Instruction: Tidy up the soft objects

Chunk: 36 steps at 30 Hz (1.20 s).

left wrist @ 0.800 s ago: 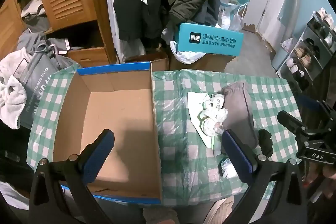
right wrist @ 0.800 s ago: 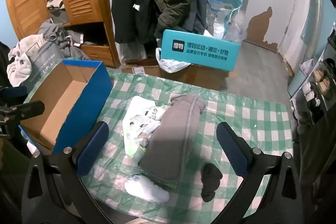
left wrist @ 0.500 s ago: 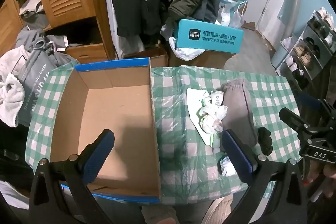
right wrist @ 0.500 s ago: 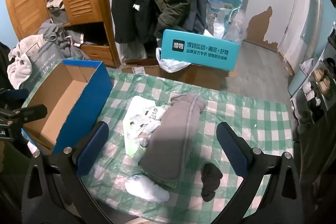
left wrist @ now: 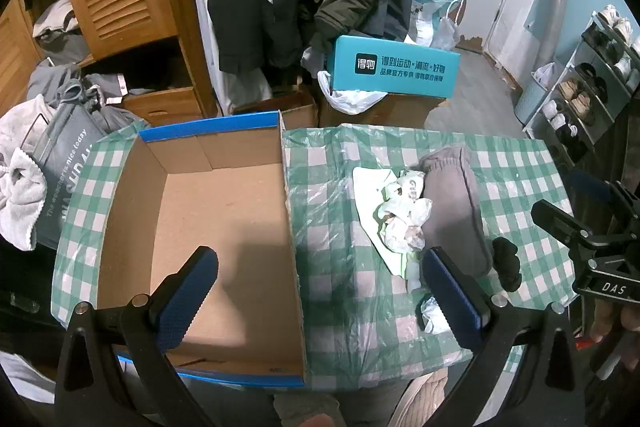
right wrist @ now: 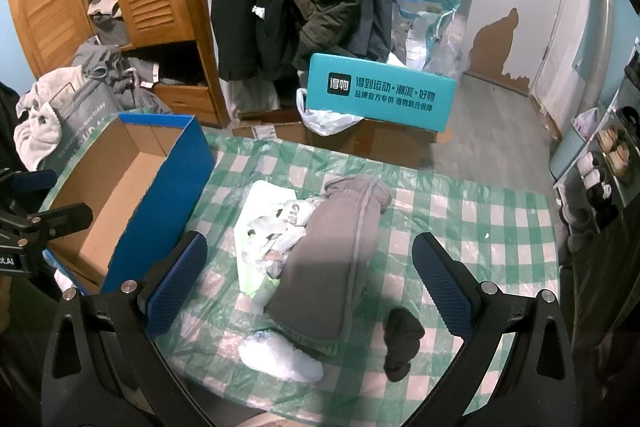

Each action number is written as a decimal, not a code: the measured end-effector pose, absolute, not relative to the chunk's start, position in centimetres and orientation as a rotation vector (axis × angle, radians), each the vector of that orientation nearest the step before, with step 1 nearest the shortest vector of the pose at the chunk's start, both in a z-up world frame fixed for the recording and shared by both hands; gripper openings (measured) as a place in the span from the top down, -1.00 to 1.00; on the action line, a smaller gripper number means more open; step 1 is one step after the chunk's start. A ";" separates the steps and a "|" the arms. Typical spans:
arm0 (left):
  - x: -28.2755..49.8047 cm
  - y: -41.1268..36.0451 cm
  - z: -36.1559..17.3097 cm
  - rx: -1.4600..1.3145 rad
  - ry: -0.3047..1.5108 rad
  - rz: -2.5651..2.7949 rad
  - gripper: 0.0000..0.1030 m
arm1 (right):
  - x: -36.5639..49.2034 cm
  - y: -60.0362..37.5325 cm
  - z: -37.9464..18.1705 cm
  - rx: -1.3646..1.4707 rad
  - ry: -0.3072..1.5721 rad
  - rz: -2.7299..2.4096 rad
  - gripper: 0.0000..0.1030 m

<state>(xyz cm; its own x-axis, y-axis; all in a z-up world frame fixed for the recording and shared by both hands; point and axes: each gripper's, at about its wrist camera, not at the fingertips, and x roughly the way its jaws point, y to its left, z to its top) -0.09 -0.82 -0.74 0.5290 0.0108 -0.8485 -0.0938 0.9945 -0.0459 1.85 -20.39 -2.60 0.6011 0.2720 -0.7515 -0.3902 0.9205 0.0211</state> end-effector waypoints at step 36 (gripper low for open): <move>0.0 -1.9 -0.4 -0.050 1.014 0.006 -1.00 | 2.0 -20.6 -2.7 -0.144 0.851 0.387 -0.96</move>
